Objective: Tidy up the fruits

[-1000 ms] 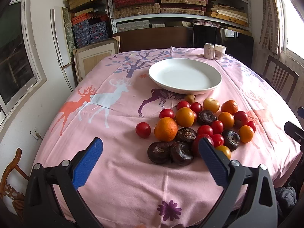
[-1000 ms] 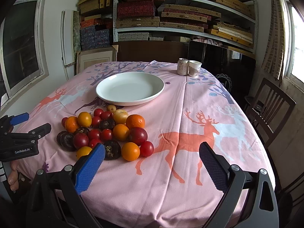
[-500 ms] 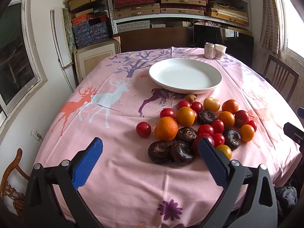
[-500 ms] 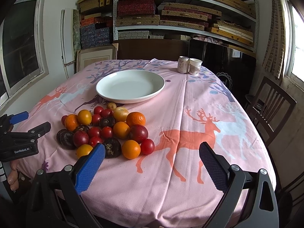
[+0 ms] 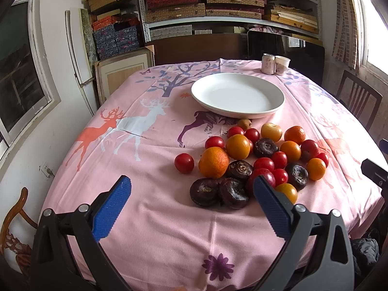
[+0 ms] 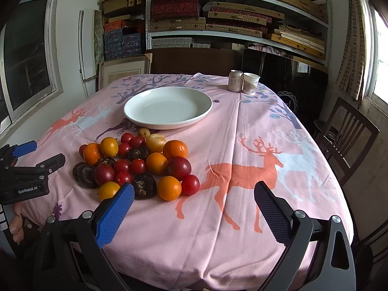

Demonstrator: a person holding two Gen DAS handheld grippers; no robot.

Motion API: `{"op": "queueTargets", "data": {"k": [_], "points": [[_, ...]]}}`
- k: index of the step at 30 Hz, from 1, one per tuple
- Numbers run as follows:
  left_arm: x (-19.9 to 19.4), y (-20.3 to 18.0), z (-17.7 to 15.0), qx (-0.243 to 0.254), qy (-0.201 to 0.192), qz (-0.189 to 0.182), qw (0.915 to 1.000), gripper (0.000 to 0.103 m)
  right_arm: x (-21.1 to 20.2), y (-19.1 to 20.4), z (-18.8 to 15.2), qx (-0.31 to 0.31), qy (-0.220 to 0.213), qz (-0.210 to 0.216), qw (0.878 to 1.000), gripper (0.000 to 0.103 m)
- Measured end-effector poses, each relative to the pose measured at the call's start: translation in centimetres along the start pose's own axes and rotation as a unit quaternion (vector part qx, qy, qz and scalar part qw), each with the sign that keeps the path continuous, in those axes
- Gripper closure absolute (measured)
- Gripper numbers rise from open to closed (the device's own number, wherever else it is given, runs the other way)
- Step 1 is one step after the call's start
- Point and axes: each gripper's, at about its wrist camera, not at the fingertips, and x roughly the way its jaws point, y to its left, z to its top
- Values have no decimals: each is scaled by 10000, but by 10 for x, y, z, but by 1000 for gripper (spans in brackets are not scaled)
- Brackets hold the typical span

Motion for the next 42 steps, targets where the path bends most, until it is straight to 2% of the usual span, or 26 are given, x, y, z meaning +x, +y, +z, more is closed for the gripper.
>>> {"op": "queueTargets", "data": {"k": [11,13,17,21,23,25,27,30,35,41,42], "points": [[4,2,0,-49,111,-7,9999,4,3,-3,0,73,68,42,9999,4],[4,0,-3,17,117,-184,9998,4,3,-2,0,65,73,59,9999,4],[12,-13,-15,309,338,-848,9953,4,3,-6,-2,37,32,-84,10000,4],[20,-37,-27,753,428,-1009,9911,4,8,-15,-4,147,109,-141,9997,4],[20,-52,-30,981,399,-1328,9855,6,10,-19,-5,167,134,-160,9996,4],[21,-61,-30,1093,409,-1570,9807,20,10,-21,-7,173,137,-175,9996,4],[25,-67,-30,1145,468,-1591,9795,25,10,-24,-8,180,130,-184,9996,4],[27,-71,-28,1157,488,-1885,9740,51,11,-31,-10,240,139,-199,9994,4],[40,-86,-28,1320,665,-1935,9699,55,17,-43,-14,446,233,-171,9986,4],[55,-95,-27,1292,765,-1905,9701,58,18,-49,-18,439,212,-230,9985,4],[54,-94,-27,1282,689,-1865,9716,69,19,-49,-19,423,222,-213,9986,4]]}}
